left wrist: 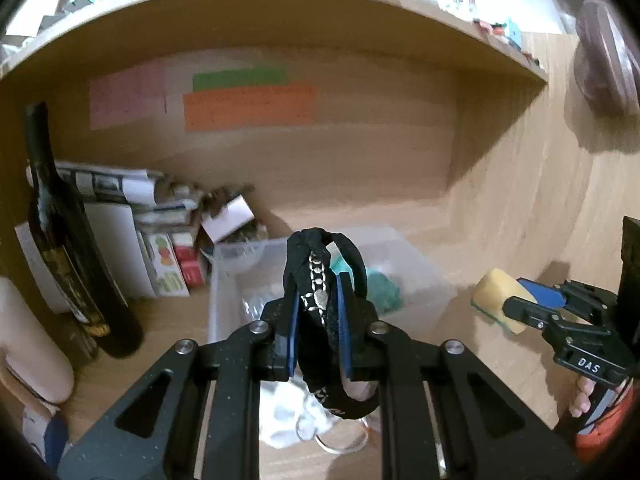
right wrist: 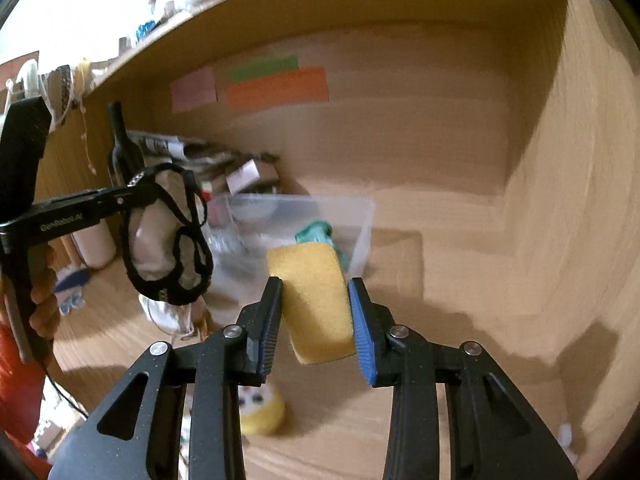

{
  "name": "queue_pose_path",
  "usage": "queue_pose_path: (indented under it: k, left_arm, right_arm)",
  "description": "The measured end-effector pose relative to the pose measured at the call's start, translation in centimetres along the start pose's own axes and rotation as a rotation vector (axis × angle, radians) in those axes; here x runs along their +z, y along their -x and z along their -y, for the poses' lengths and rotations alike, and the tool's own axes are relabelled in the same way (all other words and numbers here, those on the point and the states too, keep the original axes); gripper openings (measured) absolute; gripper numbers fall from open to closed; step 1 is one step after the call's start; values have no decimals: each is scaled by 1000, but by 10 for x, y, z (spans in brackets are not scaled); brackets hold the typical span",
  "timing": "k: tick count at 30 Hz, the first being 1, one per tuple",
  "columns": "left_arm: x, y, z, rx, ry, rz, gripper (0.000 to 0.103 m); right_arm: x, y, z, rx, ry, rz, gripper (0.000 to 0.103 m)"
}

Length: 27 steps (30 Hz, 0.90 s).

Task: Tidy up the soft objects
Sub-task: 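Lower both held items into the clear box and open both tools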

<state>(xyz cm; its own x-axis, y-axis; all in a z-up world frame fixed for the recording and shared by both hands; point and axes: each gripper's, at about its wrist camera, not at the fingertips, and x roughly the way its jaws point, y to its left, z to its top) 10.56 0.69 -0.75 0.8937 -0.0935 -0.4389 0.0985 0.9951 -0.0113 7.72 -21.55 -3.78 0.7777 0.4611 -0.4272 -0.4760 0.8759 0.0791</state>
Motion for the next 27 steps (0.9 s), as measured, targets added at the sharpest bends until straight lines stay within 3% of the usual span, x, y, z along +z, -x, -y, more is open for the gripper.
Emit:
queue_pose_path:
  k: [6,15,21,27]
  left_arm:
    - [21,-5,-6,42,11,49,16]
    - [38,-42,-17,72,47,34,16]
    - [34,-81,-18,74,54,-48,16]
    - [22,-114,-25,6,81,-143,16]
  right_arm:
    - [25,-13,-7,12,15,45,30]
    - [55,-44,-18,21,71,39,30]
    - [62,-78,-20,17,90,-24,31]
    - [55,-113,-21,5,107,-116,31]
